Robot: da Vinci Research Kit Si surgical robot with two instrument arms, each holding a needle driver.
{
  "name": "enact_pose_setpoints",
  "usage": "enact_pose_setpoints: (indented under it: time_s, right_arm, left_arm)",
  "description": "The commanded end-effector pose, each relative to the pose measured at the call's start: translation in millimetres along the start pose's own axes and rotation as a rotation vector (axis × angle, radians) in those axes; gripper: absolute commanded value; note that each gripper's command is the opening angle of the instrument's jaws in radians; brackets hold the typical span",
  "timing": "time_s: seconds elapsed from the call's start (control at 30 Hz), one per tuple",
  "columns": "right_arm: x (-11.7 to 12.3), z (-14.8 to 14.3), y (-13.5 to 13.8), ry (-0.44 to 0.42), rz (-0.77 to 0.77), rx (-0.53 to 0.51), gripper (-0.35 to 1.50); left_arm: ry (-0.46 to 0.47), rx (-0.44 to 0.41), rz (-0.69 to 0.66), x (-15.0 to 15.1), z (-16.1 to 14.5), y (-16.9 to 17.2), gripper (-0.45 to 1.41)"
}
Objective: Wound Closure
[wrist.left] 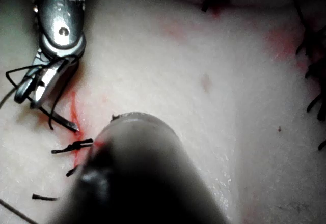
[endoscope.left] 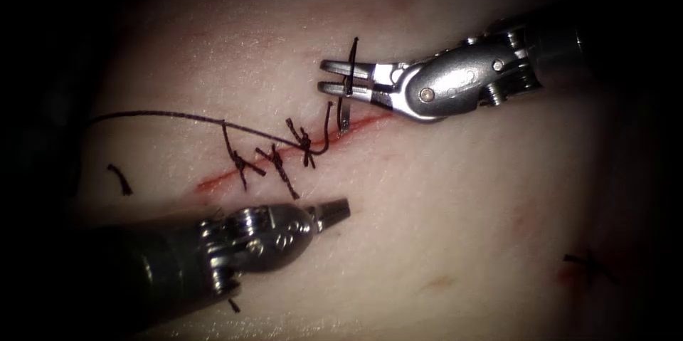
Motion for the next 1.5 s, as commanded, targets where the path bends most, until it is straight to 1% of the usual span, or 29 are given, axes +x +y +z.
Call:
enact_pose_setpoints:
  time_s: [0.03, 0.23, 0.43, 0.57, 0.77, 1.03, 1.13, 1.5]
  right_arm:
    - [-0.2, 0.8, -0.3, 0.003, 0.003, -0.001, -0.35]
    - [0.0, 1.2, -0.1, 0.004, 0.024, -0.002, -0.35]
    - [0.3, 1.2, 0.4, 0.002, 0.042, 0.000, -0.35]
    - [0.6, 1.2, 0.9, 0.001, 0.049, -0.002, -0.35]
    - [0.8, 1.3, 0.9, 0.002, 0.073, -0.003, -0.35]
    - [0.8, 1.5, 1.2, -0.002, 0.100, -0.002, -0.35]
    - [0.8, 1.7, 1.2, -0.007, 0.099, 0.004, -0.35]
    - [0.8, 1.8, 1.3, -0.030, 0.173, 0.042, -0.35]
  left_arm:
    - [0.001, -0.002, 0.001, 0.2, 0.9, 0.2, 0.05]
    - [0.000, -0.005, 0.003, 0.1, 1.3, 0.3, 0.02]
    - [0.008, -0.010, 0.000, -0.7, 1.3, 0.0, -0.01]
    - [0.010, 0.007, 0.000, -0.8, 2.1, 0.2, -0.08]
    - [0.014, 0.017, 0.009, -1.6, 3.4, 0.1, -0.08]
    - [0.021, 0.017, 0.003, -3.2, 3.4, -0.1, -0.10]
    - [0.021, 0.016, 0.005, -3.4, 3.4, -0.2, -0.10]
    - [0.017, 0.027, 0.004, -3.4, 4.3, -0.3, -0.11]
